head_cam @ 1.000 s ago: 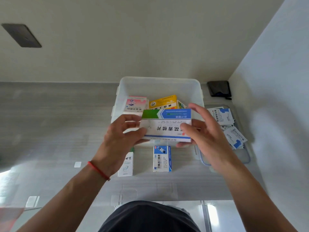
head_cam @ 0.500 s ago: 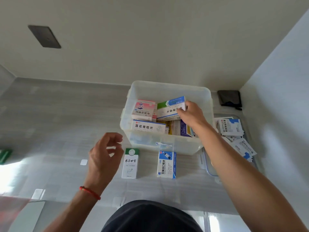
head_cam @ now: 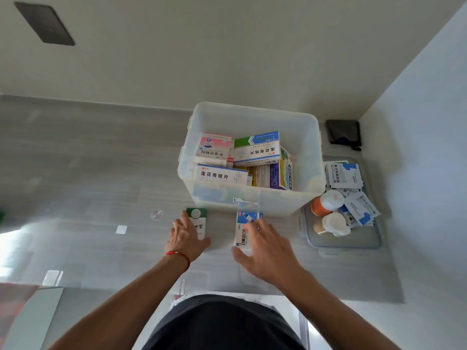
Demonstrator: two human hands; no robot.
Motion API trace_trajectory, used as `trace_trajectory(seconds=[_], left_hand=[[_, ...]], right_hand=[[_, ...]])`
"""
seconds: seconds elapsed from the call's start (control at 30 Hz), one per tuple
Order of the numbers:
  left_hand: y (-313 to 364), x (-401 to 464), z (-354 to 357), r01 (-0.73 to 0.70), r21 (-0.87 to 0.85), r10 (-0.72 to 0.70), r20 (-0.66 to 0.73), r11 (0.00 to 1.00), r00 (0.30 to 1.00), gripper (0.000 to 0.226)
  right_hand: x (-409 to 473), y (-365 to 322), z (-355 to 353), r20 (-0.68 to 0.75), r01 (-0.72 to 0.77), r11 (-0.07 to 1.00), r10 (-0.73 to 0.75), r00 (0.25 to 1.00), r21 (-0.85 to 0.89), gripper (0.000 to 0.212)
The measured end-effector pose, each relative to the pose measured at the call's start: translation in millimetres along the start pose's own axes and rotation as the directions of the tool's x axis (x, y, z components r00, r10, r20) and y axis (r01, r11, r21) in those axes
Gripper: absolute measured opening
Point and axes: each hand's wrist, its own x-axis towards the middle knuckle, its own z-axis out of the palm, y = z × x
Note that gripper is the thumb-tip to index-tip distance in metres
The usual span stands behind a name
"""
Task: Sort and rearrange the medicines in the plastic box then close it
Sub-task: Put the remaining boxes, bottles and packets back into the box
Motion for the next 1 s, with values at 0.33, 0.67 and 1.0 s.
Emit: trace_trajectory(seconds=[0.33,0.67,1.0], left_hand=[[-4,-24,-29,-0.193,-0.029,0.196,0.139,0.981,0.971,0.08],[8,-71,-124,-0.403,-0.289,0.464,0.183,0.868,0.867,0.068],[62,-92,-180,-0.513,-0.505,0.62,0.058,0.695,0.783,0.069]], right_hand=[[30,-8,62,-0.144,-0.251,0.963,0.264,0.954,0.101,0.079],[-46,35,-77,0.288,-0.232,0.593,-0.001,0.958,0.771,0.053],[17,56,-197,-0.228,0.092,0.823,0.046,0.973,0.56,0.066]])
